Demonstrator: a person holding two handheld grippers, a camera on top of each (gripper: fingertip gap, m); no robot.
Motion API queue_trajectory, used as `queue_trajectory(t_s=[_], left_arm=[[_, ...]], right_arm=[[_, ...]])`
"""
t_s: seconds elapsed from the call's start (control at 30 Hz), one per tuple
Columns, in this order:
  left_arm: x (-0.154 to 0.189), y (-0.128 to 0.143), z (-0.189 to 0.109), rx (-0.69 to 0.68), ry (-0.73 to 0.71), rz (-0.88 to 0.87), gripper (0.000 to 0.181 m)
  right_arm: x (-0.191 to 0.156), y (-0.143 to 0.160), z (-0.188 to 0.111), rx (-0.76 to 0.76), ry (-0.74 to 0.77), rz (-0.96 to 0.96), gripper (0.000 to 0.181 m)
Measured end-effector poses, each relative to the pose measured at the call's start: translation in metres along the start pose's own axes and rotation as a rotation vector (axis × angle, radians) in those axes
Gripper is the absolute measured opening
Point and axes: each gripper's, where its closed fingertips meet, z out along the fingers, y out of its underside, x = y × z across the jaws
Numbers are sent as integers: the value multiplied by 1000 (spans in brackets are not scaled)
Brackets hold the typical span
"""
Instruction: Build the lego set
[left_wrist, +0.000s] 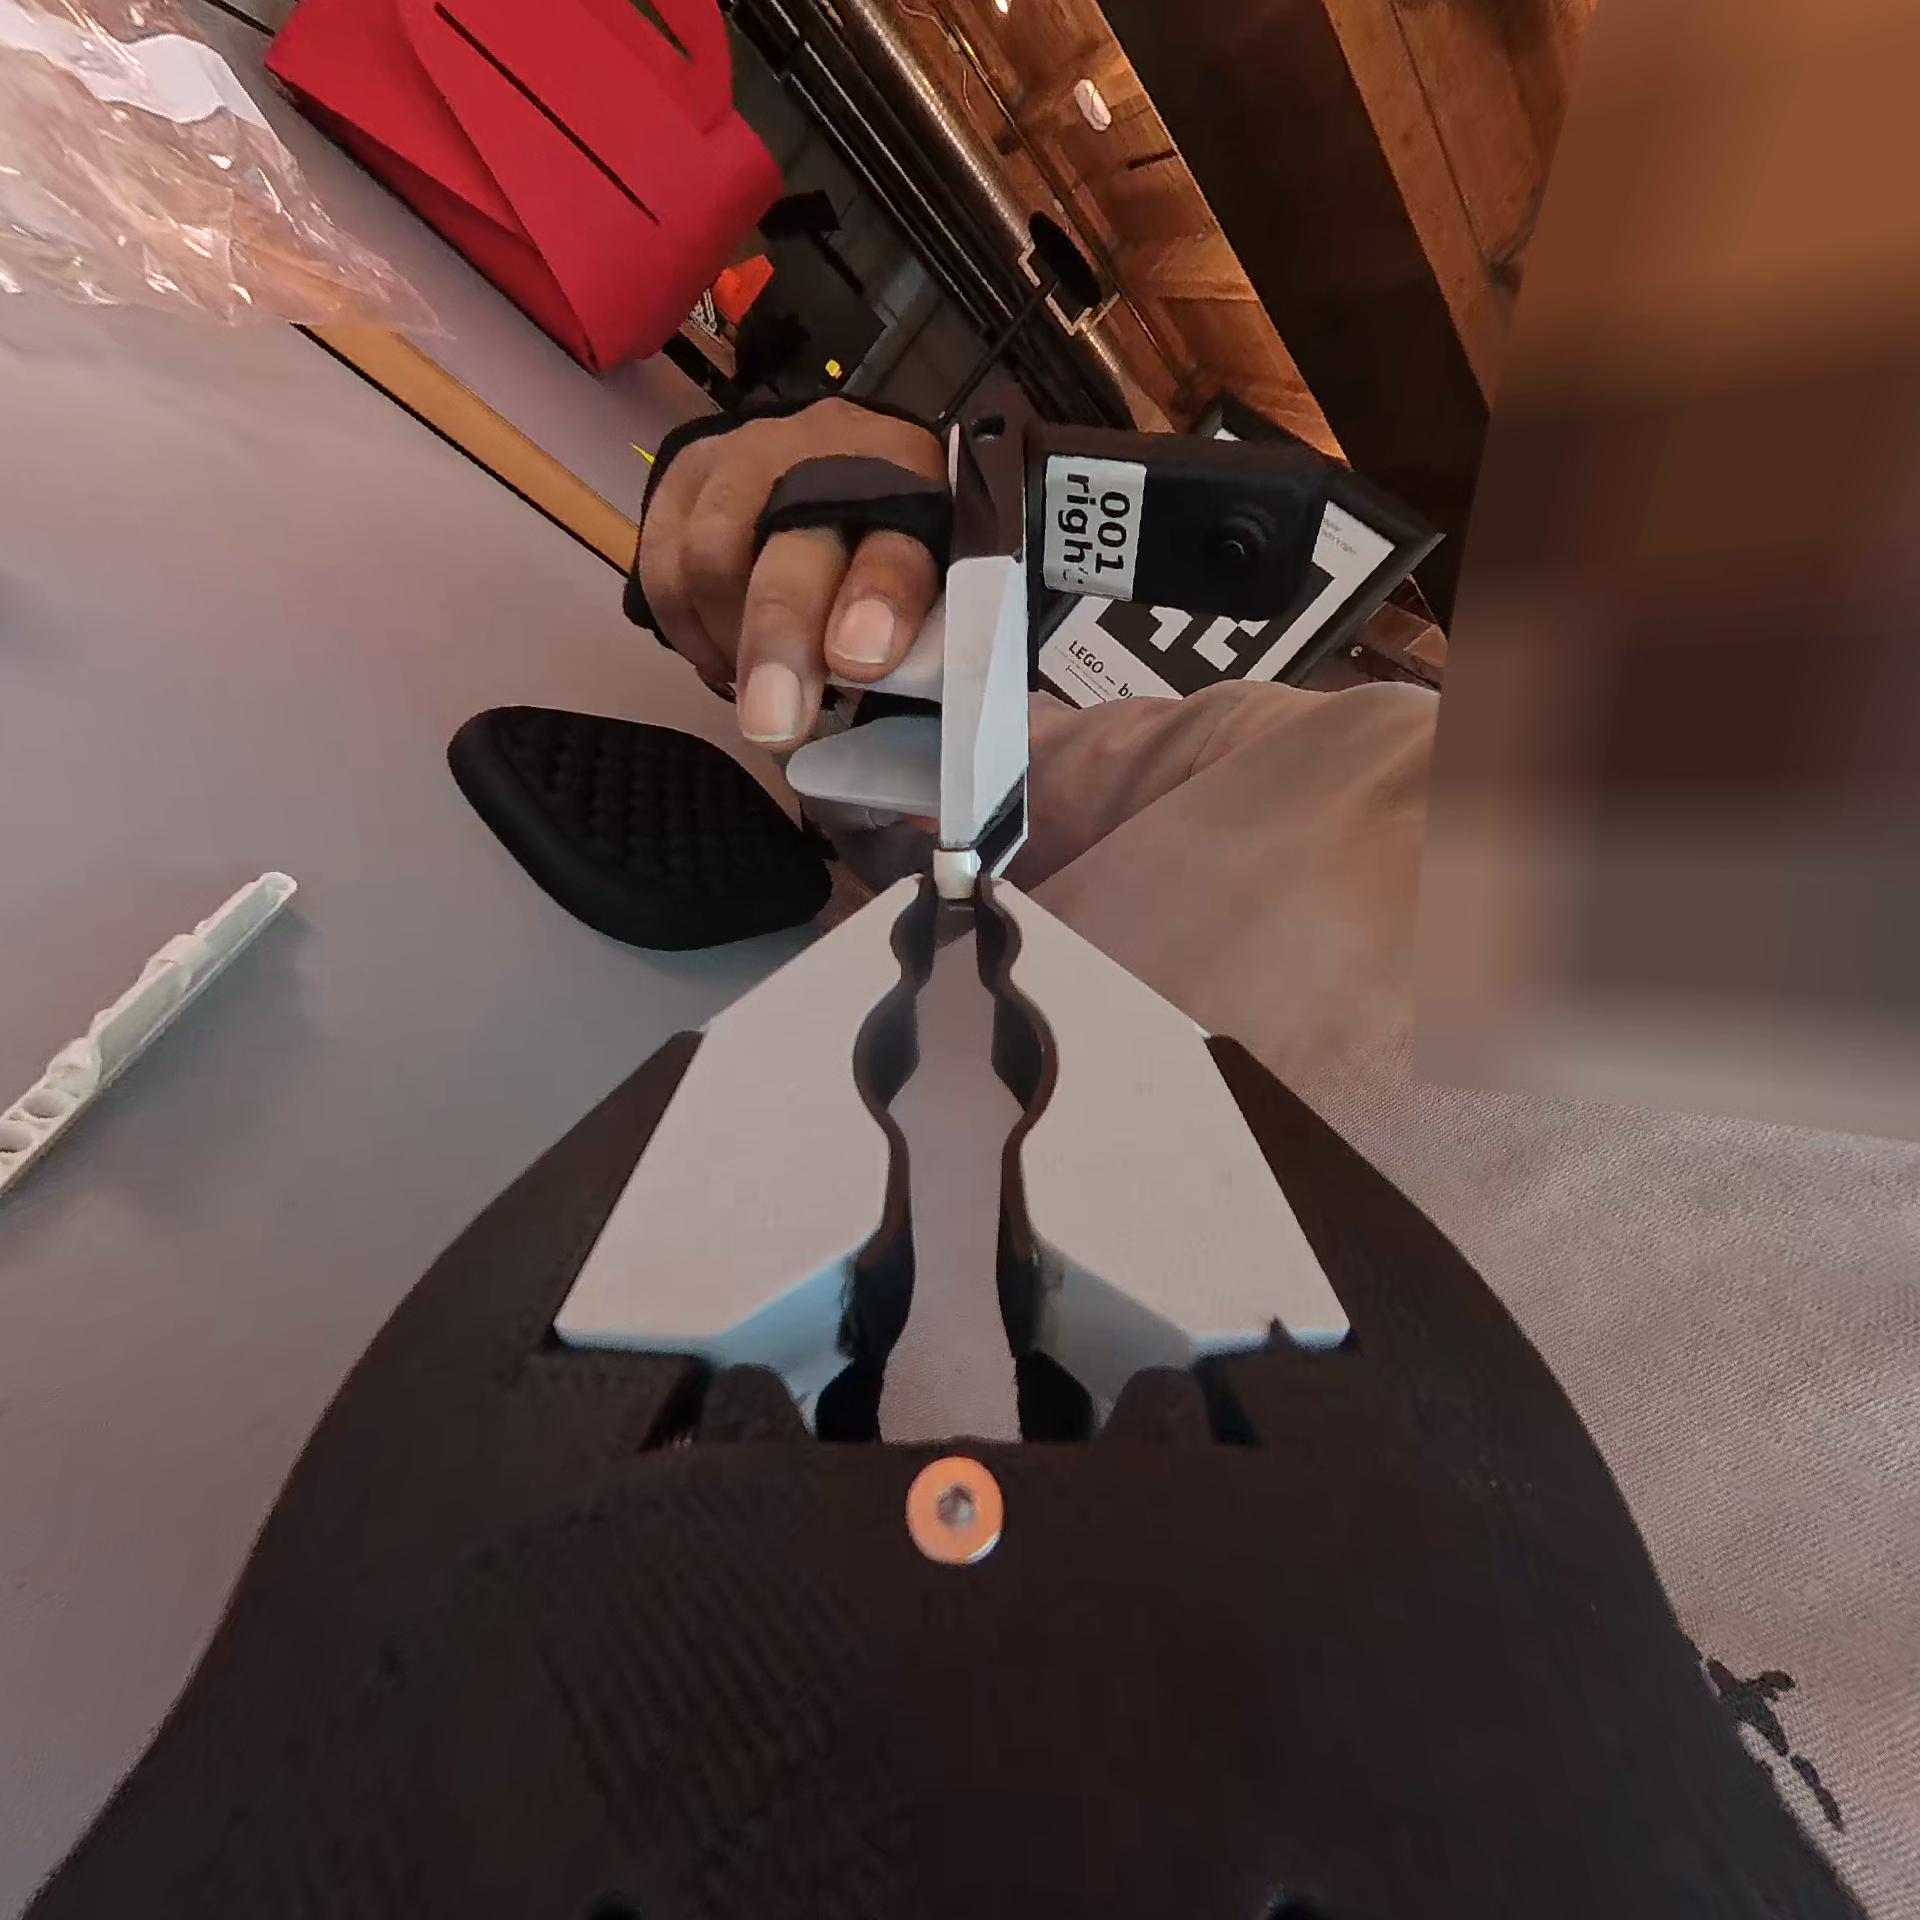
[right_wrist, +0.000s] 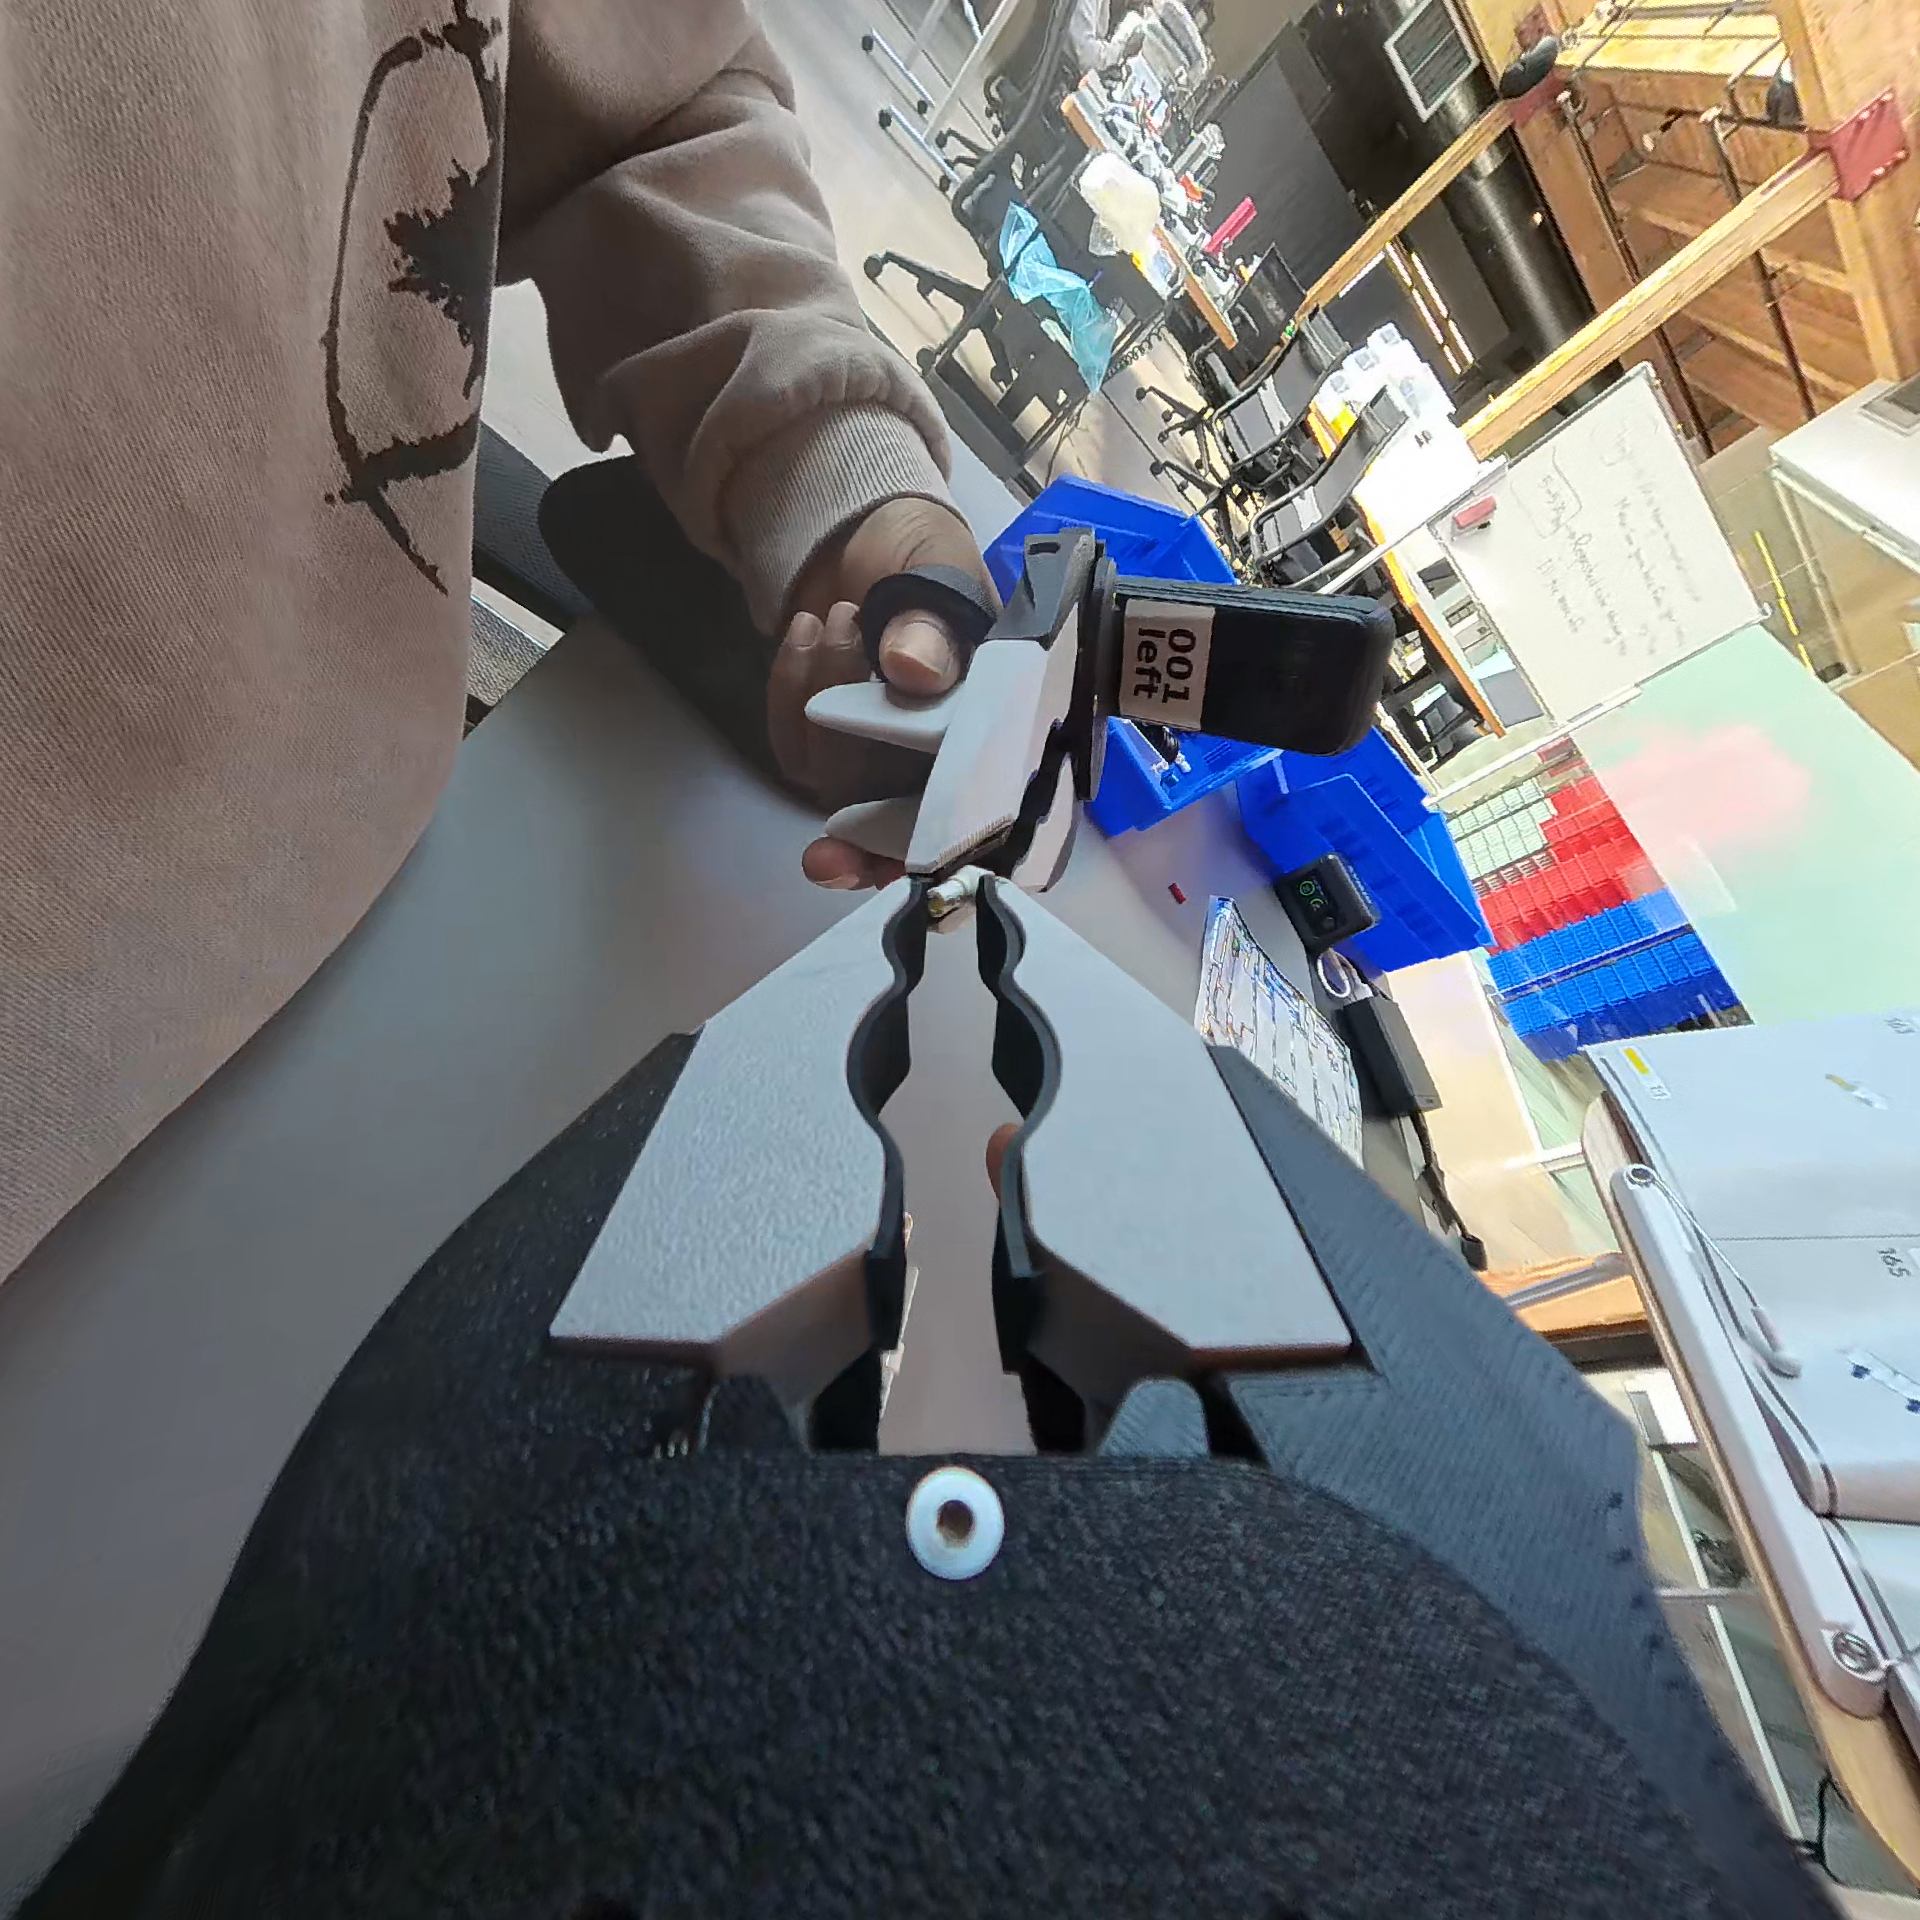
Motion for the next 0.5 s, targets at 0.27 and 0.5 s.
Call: queue_trajectory(t_s=[0.27, 0.5], left_arm=[[-3, -1, 3, -36, 8, -12, 5], [-23, -1, 0, -116, -108, 86, 5]], right_arm=[[-2, 4, 0, 0, -29, -13, 8], [1, 22, 3, -18, -28, 61, 9]])
